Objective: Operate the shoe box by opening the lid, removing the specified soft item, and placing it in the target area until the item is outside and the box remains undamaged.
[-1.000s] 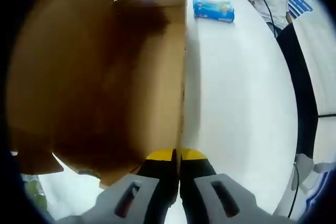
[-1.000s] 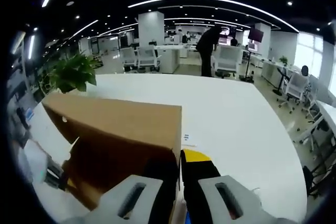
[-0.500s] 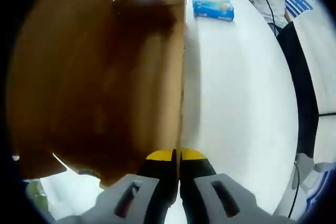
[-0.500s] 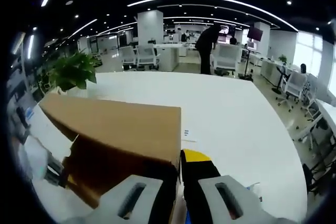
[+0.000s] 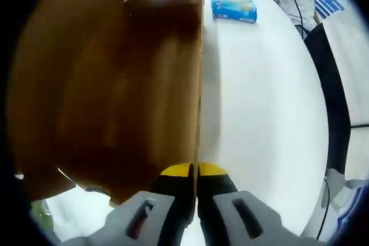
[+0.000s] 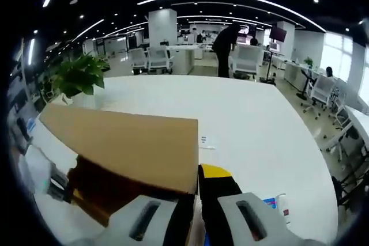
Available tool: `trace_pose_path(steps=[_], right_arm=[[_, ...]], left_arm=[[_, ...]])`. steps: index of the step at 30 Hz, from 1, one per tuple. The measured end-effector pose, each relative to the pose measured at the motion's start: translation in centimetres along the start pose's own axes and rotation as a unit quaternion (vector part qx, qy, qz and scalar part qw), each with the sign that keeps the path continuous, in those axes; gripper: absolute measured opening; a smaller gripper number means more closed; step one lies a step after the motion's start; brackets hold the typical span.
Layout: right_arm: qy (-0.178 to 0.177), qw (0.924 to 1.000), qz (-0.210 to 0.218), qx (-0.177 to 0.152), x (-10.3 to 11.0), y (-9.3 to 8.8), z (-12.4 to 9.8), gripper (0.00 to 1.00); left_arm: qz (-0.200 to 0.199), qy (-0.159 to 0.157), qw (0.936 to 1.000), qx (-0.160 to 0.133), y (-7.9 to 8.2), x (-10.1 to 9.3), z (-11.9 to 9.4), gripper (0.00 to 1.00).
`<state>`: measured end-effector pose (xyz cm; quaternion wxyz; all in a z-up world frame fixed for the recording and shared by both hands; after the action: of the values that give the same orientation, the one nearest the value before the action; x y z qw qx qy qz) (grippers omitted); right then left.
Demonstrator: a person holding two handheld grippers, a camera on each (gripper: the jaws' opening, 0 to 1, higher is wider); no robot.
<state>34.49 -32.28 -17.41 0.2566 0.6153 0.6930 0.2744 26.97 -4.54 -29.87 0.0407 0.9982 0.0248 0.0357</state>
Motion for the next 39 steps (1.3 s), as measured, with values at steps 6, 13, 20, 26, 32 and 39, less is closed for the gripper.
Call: trace_pose_path(steps=[6,13,20,26,32,39], right_arm=[[-0.003,1.0,-0.003,0.006,0.2,-0.4,-0.1,0.0],[-0.005,0.9999,-0.007,0.007,0.3,-1.2,-0.1,0.0],[-0.008,0.9999,-0.006,0.006,0.3,-1.3,-0.1,0.0],[-0.007,0.9998,-0.003,0.019,0.3,-2.3,0.1,0.0],[-0.011,0.9997,-0.01,0.02,0.5,-2.2,0.1,0.0],[-0.02,0.9996,-0.007,0.016,0.6,-2.3,0.1,0.0]], left_arm=[[0.002,0.0,1.0,-0.001,0.0,0.0,0.0,0.01],[0.001,0.001,1.0,0.0,0.0,0.0,0.1,0.01],[0.003,0.005,1.0,0.006,0.0,-0.1,0.1,0.01],[0.003,0.005,0.9999,0.009,0.0,-0.1,0.1,0.01],[-0.001,0.009,0.9994,0.033,-0.1,0.1,0.2,0.02],[0.007,0.031,0.9984,0.047,-0.3,0.0,0.2,0.07]])
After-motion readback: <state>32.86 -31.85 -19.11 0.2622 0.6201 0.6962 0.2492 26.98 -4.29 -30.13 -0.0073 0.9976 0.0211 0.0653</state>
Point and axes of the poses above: the point that each gripper's makers call its tool centre point, and the gripper's own axes: z roughly forward along the fingers, x roughly to its left, y roughly out of its top, the point moved 5 cm from there along -z, roughly backward along the fingers, and after that the axes turned 11 degrees about x, right-handed, at the moved point
